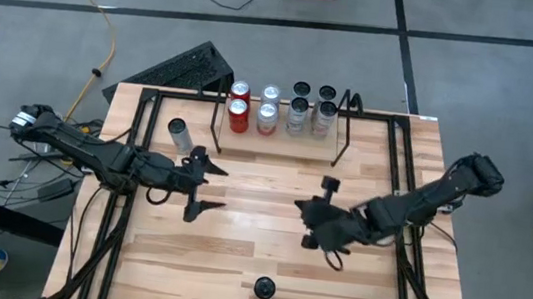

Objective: Place canned beverage on shelf
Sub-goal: Put the red black soda can on the shelf and align with other red black soda cans

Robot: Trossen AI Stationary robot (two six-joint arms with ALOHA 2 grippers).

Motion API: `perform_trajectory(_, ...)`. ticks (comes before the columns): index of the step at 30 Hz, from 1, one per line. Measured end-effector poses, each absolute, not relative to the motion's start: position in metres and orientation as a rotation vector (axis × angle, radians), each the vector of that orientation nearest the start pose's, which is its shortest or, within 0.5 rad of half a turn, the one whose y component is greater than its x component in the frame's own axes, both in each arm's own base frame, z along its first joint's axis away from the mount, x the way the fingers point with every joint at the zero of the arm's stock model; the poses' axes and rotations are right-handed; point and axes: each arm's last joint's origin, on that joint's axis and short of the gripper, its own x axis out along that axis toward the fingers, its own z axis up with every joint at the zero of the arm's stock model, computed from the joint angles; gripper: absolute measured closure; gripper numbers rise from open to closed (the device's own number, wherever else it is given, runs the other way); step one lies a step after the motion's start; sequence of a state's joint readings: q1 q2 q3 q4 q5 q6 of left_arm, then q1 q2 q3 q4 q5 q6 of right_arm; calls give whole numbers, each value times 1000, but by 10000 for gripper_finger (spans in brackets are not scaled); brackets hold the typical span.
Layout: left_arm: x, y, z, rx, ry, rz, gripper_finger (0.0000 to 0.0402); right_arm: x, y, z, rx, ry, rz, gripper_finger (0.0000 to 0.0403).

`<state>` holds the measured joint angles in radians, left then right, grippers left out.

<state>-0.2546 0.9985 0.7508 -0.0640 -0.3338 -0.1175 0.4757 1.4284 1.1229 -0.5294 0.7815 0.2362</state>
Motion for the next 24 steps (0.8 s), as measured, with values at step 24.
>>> perform_trajectory(24, 271, -62, 261, -86, 269, -17, 24, 233, 164, 223, -192, 289, -344, 376)
